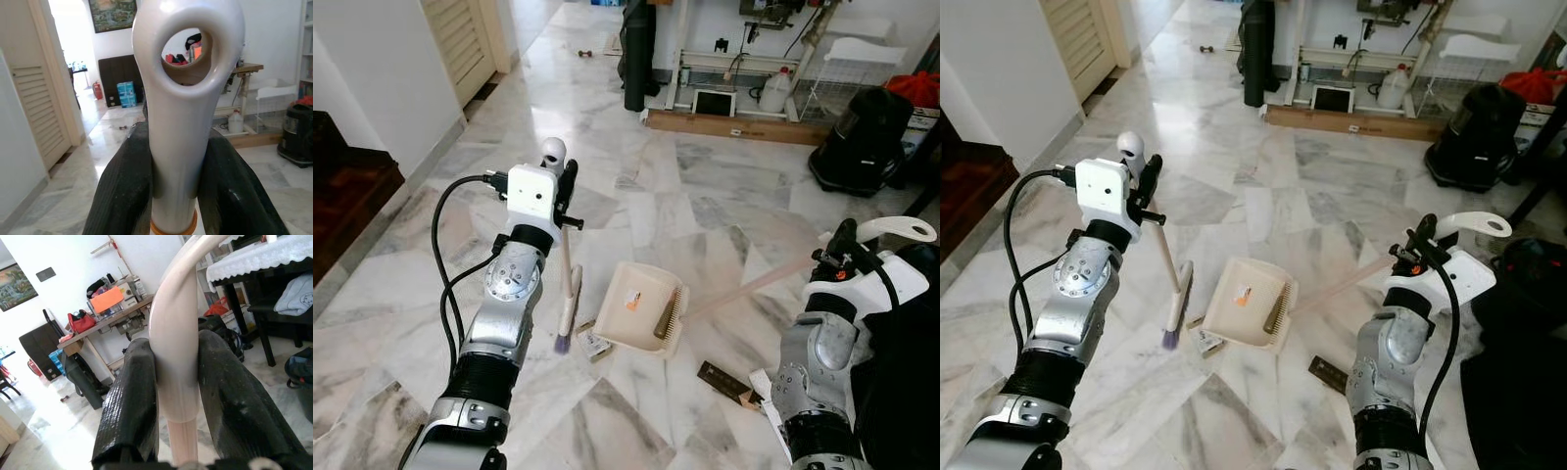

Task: Sweep floor

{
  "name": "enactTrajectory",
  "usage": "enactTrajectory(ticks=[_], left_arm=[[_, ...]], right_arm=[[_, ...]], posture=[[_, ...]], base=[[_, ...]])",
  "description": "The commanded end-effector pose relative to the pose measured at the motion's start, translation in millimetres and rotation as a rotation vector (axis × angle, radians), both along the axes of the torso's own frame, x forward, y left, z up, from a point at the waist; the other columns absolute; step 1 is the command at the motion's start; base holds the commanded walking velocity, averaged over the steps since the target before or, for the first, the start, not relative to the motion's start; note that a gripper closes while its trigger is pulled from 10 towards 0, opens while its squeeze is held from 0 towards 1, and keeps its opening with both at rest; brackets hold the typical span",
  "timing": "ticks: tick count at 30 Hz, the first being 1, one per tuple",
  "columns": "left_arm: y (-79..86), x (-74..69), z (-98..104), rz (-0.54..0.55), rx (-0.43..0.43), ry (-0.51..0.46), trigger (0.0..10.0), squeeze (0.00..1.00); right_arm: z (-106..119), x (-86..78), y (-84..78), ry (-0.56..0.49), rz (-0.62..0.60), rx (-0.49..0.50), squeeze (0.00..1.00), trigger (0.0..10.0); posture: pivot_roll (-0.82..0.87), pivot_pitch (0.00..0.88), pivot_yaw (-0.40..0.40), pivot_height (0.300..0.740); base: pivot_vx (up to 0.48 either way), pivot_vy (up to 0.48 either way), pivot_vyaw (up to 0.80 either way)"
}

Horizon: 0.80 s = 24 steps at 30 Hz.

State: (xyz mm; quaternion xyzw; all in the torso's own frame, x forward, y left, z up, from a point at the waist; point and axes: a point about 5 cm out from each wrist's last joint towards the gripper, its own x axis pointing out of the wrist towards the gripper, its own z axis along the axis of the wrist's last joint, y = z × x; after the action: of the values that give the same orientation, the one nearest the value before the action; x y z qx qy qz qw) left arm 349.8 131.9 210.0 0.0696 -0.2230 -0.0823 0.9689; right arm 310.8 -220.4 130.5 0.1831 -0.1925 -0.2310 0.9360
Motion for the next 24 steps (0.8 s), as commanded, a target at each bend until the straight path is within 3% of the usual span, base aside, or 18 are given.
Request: enactTrajectory(ticks=[1,8,20,24], left_arm=[[4.3,-0.6,12,0.023,-0.004,-0.066,10.0,0.0],[4.9,-2.9,3,0.028,-0.011,-0.054,10.0,0.0],[11.6,-6.0,3,0.051,-0.004,-0.068,10.0,0.0],[12.3,-5.9,1,0.056,-0.008,-0.068,10.0,0.0]], right_arm=[[15,-1.1,-0.3,-0.065,-0.004,-0.015,0.0,10.0],[21,-4.2,11.0,-0.057,0.046,-0.124,0.0,10.0],[28,-6.1,12.2,-0.044,0.063,-0.183,0.0,10.0],[29,-6.0,15.0,-0.041,0.075,-0.195,0.0,10.0]], posture=[[0.09,0.048,-0.001,0.74],[0.07,0.062,-0.002,0.74],[0.08,0.074,-0.011,0.74],[0.08,0.065,-0.015,0.74]], base=[[0.0,0.0,0.0],[0.0,0.0,0.0],[0.0,0.0,0.0],[0.0,0.0,0.72]])
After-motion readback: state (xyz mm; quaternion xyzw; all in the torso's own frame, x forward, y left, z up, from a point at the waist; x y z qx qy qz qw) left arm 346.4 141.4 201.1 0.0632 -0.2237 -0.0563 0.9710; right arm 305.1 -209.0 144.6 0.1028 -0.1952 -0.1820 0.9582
